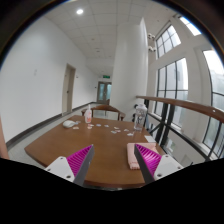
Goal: Fold towel
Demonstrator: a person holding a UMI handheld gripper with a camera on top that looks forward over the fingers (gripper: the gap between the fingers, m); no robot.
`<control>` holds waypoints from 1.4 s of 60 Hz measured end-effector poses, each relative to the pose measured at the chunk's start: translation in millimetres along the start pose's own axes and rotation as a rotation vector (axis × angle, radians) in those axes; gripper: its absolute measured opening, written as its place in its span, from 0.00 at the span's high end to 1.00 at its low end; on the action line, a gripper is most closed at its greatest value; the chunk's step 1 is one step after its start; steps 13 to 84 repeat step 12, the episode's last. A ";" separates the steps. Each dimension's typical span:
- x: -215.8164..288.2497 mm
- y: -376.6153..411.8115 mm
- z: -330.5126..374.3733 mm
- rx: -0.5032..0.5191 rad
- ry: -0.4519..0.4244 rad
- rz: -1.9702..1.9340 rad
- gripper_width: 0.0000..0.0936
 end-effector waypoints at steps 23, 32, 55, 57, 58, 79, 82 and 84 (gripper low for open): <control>-12.8 13.2 8.1 0.079 -0.017 -0.113 0.09; -12.8 13.2 8.1 0.079 -0.017 -0.113 0.09; -12.8 13.2 8.1 0.079 -0.017 -0.113 0.09; -12.8 13.2 8.1 0.079 -0.017 -0.113 0.09; -12.8 13.2 8.1 0.079 -0.017 -0.113 0.09; -12.8 13.2 8.1 0.079 -0.017 -0.113 0.09; -12.8 13.2 8.1 0.079 -0.017 -0.113 0.09; -12.8 13.2 8.1 0.079 -0.017 -0.113 0.09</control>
Point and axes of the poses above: the point between the fingertips, and its own axes, seen from behind it with the camera up: y to the left, x up, z backward, against the way the camera looks, the point moved 6 cm from there along z, backward, against the way the camera looks, and after that the axes turned 8 degrees about x, right-handed, at the moved point
